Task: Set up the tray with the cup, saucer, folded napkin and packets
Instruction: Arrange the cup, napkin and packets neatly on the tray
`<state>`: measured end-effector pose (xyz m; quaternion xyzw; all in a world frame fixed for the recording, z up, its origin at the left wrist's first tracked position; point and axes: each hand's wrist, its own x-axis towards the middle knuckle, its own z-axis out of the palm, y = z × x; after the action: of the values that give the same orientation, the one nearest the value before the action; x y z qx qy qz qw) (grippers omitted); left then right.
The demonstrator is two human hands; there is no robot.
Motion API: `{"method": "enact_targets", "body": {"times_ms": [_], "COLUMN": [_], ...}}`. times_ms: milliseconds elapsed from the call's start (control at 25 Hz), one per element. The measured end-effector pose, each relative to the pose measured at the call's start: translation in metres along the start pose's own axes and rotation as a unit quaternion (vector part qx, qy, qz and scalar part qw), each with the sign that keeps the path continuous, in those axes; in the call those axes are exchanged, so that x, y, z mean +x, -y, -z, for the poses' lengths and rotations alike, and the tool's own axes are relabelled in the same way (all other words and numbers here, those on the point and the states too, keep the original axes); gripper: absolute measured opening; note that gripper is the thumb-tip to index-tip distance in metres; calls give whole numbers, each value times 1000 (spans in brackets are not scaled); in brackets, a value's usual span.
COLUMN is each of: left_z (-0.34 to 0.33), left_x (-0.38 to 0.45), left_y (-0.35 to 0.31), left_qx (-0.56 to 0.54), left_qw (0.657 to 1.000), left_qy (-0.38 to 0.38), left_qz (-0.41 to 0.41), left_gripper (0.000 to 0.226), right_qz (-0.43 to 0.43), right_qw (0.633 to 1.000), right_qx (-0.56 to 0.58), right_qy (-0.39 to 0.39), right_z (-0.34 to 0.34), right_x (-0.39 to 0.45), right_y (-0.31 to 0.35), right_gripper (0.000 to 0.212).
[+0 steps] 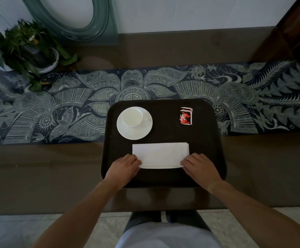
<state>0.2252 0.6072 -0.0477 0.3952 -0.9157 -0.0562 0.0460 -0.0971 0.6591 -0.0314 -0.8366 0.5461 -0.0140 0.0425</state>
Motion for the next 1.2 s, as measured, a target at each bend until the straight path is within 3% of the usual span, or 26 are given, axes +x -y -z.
{"method": "enact_targets", "body": {"times_ms": [320, 800, 1200], "left_z": [-2, 0, 2], "left_x": [-3, -1, -9], "left_y": [0, 3, 7], "left_qx": [-23, 37, 11], "left_qw": [999, 999, 1000], "left_qy": [-2, -4, 5], "left_qz": [25, -28, -10], "left_gripper": [25, 25, 25], "right_qz": [-29, -21, -30], "right_qw": [999, 999, 999], "right_qx": [-12, -15, 20], "right_qy": [11, 21, 38], "right_z": [1, 3, 2], "right_x": [2, 3, 6], "right_y": [-1, 6, 10], "right_gripper": [22, 24, 18]}}
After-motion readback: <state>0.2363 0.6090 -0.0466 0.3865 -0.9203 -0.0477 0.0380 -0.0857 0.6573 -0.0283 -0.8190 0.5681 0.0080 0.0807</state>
